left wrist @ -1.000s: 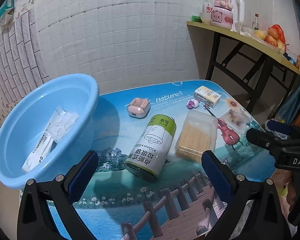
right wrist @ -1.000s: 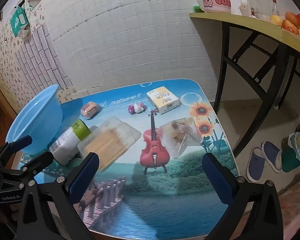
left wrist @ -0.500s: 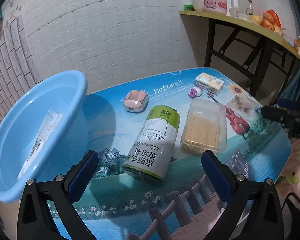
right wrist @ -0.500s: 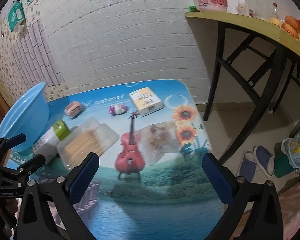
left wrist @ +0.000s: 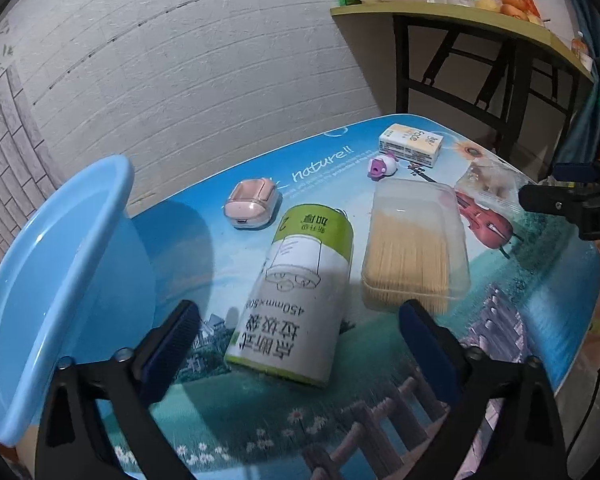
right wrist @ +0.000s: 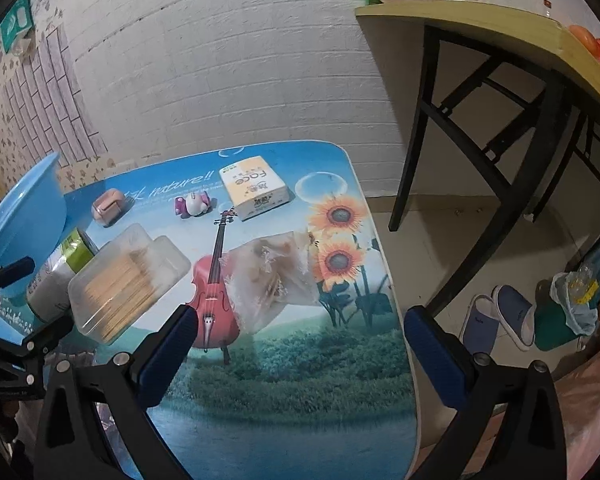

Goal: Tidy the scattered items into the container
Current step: 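Move both grippers back toward the items on the table, then grasp the garbage-bag roll with left gripper while right grasps the snack bag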

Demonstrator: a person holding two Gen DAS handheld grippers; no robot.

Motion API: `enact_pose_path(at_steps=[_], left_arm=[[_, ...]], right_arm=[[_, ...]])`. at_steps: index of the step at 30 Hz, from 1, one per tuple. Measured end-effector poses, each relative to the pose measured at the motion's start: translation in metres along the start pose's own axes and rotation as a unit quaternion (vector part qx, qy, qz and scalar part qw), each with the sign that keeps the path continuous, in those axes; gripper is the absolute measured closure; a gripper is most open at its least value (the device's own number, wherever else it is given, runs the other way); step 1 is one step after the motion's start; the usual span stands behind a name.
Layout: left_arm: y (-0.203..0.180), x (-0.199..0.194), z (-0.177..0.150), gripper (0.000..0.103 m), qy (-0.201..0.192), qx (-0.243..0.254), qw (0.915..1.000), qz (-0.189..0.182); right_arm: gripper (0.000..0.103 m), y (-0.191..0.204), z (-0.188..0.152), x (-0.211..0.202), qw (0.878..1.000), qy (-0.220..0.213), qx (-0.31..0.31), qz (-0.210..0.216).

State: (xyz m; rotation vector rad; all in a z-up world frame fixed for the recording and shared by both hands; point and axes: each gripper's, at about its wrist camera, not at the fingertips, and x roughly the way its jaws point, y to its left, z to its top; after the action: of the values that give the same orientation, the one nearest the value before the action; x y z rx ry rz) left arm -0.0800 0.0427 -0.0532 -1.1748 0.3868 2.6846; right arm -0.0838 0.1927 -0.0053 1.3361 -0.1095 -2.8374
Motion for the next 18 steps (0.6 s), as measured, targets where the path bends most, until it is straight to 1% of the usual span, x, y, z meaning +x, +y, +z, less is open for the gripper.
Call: enact_pose_path(at_steps=[4, 6, 9, 11, 15, 17, 18], left_arm=[[-0.001, 0.007, 0.002, 0.016, 0.012, 0.011, 0.9996, -0.021], [-0.002, 0.012, 0.002, 0.017, 0.020, 0.017, 0.9993, -0.027], [-0.002, 0.018, 0.003, 0.017, 0.027, 0.020, 0.9989, -0.034], [0.000, 0.019, 0.004, 0.017, 0.029, 0.017, 0.9986, -0.041], [0.003, 0.024, 0.007, 0.017, 0.032, 0.012, 0.9981, -0.051], [0.006, 0.026, 0.008, 0.019, 0.034, 0.001, 0.9977, -0.058], [0.006, 0.026, 0.008, 0.023, 0.034, -0.005, 0.9974, -0.063]], right_arm=[[0.000, 0.006, 0.006, 0.006, 1.000, -0.005, -0.009, -0.004], [0.000, 0.009, 0.008, 0.009, 1.000, -0.007, -0.015, 0.003], [0.006, 0.014, 0.011, 0.015, 0.999, -0.003, -0.031, 0.011], [0.012, 0.018, 0.013, 0.020, 0.999, 0.002, -0.041, 0.018], [0.013, 0.022, 0.015, 0.025, 0.998, 0.004, -0.052, 0.022], [0.020, 0.025, 0.015, 0.029, 0.998, 0.007, -0.060, 0.023], [0.022, 0.026, 0.015, 0.032, 0.998, 0.010, -0.066, 0.021]])
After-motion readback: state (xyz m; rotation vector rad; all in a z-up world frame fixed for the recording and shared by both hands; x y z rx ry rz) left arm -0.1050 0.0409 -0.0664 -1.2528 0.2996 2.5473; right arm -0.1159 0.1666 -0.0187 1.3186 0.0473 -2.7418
